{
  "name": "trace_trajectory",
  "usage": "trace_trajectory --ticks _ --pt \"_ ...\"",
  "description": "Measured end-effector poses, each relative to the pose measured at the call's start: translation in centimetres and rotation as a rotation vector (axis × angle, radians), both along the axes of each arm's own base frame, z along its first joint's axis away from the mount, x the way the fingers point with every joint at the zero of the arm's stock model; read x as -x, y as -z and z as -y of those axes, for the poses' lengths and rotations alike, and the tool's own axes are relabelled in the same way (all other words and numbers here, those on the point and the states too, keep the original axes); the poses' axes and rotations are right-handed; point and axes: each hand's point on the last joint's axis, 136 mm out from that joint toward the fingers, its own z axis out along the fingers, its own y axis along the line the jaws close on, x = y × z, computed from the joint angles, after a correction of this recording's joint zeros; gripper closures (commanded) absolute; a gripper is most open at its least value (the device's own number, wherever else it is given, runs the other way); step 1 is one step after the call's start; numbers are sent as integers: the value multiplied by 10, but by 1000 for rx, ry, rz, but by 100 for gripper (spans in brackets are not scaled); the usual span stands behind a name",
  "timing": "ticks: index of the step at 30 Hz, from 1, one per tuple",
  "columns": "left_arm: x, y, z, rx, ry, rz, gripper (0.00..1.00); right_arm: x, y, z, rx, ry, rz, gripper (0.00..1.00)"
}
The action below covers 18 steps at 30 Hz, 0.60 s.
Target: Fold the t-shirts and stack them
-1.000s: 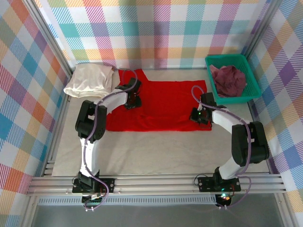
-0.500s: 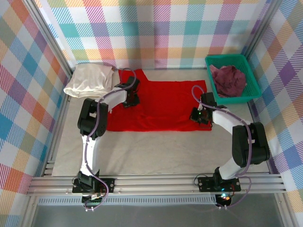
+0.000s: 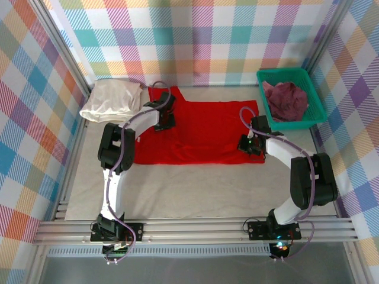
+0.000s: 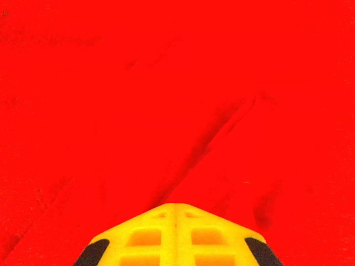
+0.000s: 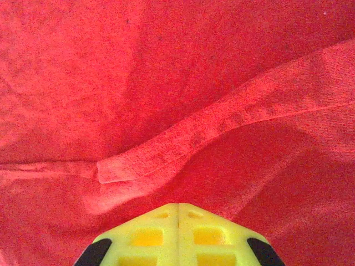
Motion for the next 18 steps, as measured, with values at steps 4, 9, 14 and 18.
trace_trajectory --ticks 4,9,14,18 --pt "-13 -21 15 22 17 44 100 1 0 0 2 -2 -1 100" --pt "-31 -24 40 41 55 63 91 3 1 0 4 -5 -10 100" --pt "-41 -8 59 43 90 32 70 3 1 1 6 -6 -11 100" --pt "-40 -13 65 58 109 35 60 4 0 1 7 -7 -13 100"
